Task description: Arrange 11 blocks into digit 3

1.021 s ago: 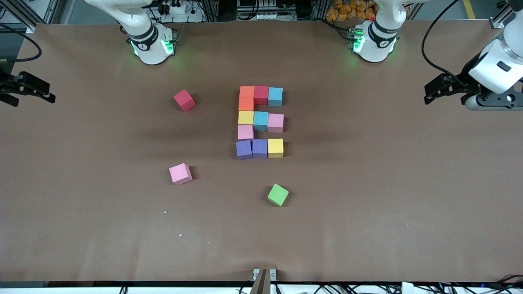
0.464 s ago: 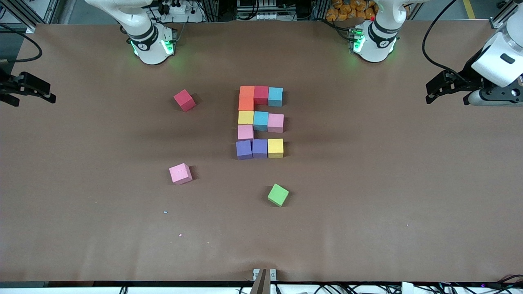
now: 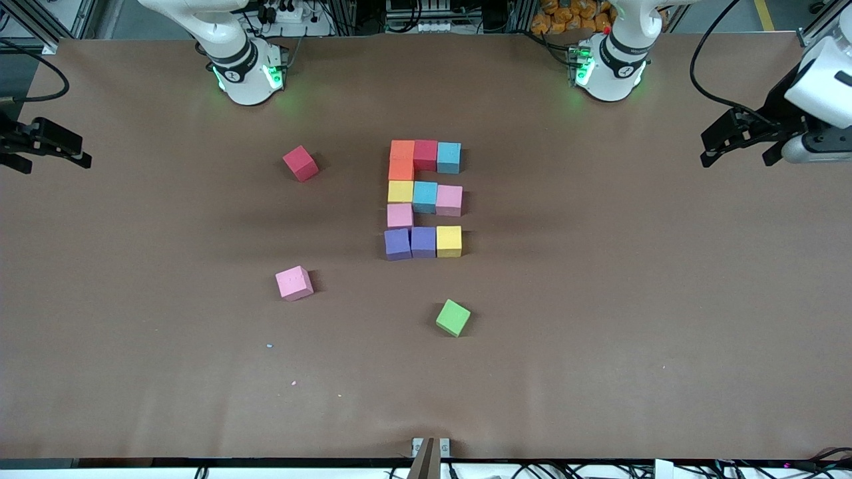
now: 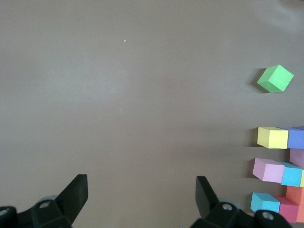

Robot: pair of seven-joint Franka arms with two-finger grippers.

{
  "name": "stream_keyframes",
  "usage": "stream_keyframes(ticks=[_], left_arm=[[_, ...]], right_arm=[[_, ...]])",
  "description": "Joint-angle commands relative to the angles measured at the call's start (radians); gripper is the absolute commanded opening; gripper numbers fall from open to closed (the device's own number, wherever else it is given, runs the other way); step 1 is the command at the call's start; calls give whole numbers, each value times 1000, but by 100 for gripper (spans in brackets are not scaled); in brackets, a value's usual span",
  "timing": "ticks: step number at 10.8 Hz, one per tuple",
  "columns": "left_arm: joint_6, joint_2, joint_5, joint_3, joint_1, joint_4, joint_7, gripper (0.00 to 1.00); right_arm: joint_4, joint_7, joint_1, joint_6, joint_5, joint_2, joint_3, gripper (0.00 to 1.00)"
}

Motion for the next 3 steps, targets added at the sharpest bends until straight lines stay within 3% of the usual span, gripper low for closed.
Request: stream_keyframes(ticks=[1,3], left_arm=[[2,3,-7,-2,-4,10,-10,100],[2,6,-10,-2,-6,14,-10,100]], right_arm=[[-24,-11,-15,9,10,-25,8,100],[-24,-11,-15,9,10,-25,8,100]])
